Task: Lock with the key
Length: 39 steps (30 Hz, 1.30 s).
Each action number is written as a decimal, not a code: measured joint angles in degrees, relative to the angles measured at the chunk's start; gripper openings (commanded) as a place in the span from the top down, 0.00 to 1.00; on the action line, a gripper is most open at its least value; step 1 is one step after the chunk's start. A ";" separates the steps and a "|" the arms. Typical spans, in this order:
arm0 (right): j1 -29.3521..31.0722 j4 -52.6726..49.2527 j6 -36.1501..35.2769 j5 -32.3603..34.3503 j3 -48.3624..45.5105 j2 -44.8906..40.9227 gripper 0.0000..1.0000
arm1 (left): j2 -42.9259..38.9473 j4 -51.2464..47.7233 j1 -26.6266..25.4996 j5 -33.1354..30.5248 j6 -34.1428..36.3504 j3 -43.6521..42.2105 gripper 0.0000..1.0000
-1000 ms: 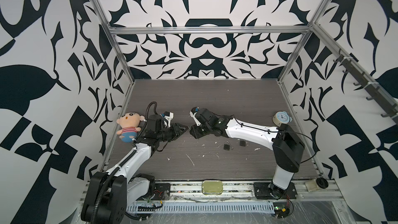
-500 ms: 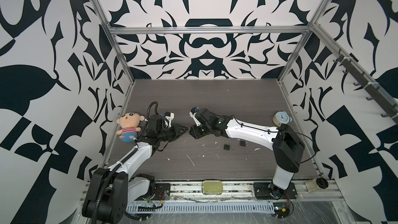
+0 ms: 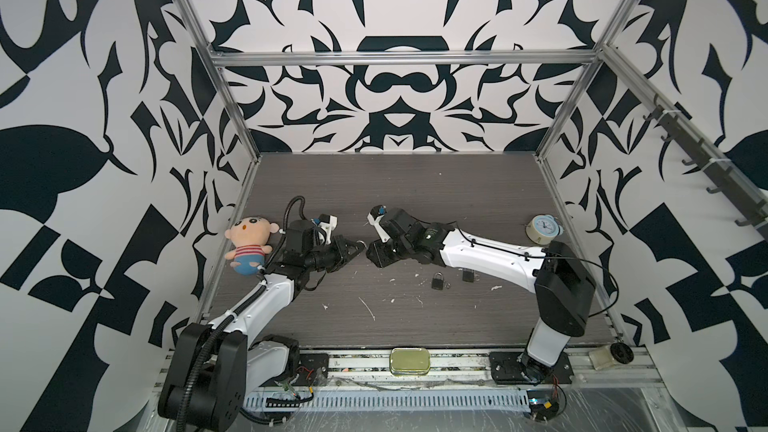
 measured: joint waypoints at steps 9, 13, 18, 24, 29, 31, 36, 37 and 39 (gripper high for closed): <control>0.17 8.35 0.15 -2.01 -8.26 -8.66 0.41 | -9.64 -3.89 -0.22 -3.76 -2.54 0.44 1.00; 0.37 11.65 0.02 -2.69 -11.30 -10.95 0.41 | -11.74 -6.03 -0.66 -5.03 -3.30 1.18 1.00; 2.01 14.16 -1.57 -2.58 -11.78 -11.39 0.41 | -12.96 -8.63 -1.73 -6.62 -4.04 3.15 1.00; 3.89 15.21 -3.48 -0.28 -11.23 -10.32 0.45 | -13.14 -9.60 -3.43 -7.87 -4.66 4.96 1.00; 3.85 16.24 -4.46 2.40 -11.06 -9.16 0.50 | -13.38 -10.10 -4.11 -8.37 -5.03 5.46 1.00; 3.80 16.55 -4.79 3.26 -10.95 -8.66 0.51 | -13.53 -10.43 -4.26 -8.44 -5.05 5.46 1.00; 3.74 17.49 -5.11 4.90 -10.69 -7.82 0.61 | -13.79 -11.26 -4.37 -8.48 -5.11 5.97 1.00; 3.74 17.66 -5.20 5.14 -10.67 -7.82 0.66 | -13.81 -11.39 -4.37 -8.50 -5.20 6.19 1.00; 3.74 17.92 -5.29 5.44 -10.51 -7.82 0.74 | -13.97 -11.34 -4.37 -8.52 -5.29 6.45 1.00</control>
